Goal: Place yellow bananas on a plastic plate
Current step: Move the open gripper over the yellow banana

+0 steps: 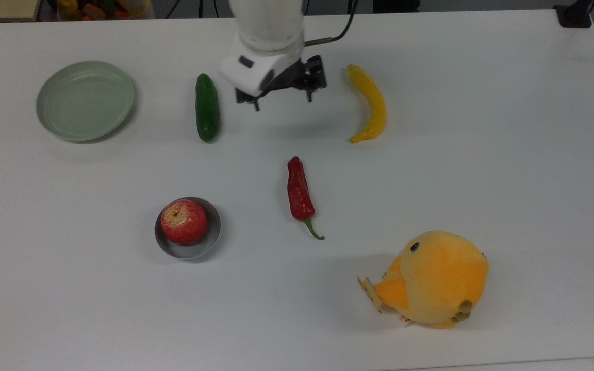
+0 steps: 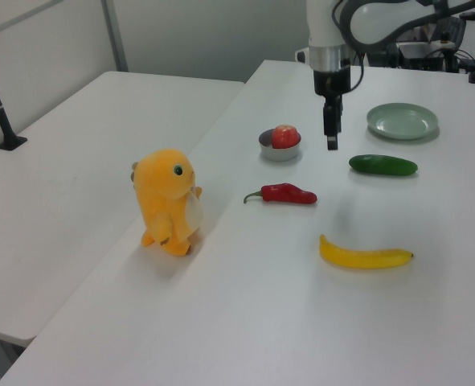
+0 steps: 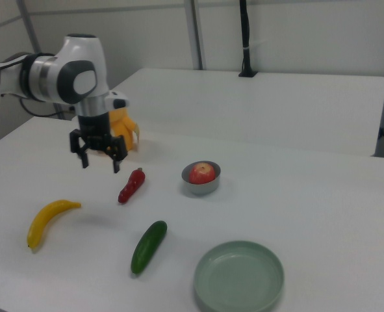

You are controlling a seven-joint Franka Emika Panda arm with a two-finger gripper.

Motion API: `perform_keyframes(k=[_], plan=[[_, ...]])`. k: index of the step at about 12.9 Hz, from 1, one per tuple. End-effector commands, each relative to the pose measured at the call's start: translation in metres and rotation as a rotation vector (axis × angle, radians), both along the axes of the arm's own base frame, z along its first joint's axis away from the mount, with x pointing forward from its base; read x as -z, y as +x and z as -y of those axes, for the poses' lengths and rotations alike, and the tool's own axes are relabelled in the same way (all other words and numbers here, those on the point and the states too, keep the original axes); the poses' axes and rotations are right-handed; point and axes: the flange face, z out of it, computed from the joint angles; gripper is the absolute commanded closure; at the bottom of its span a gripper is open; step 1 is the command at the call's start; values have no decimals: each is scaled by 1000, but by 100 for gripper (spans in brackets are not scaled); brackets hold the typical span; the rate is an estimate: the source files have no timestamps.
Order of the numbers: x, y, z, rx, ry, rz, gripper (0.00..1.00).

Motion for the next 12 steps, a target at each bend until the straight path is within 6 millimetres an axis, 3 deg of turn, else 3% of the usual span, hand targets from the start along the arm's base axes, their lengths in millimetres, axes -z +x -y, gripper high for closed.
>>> perform_keyframes(k=[1, 6, 12], plan=[[11, -54, -57, -85, -7, -81, 0], [48, -92, -119, -156, -34, -157, 0], [92, -115, -158, -151, -22, -110, 0]])
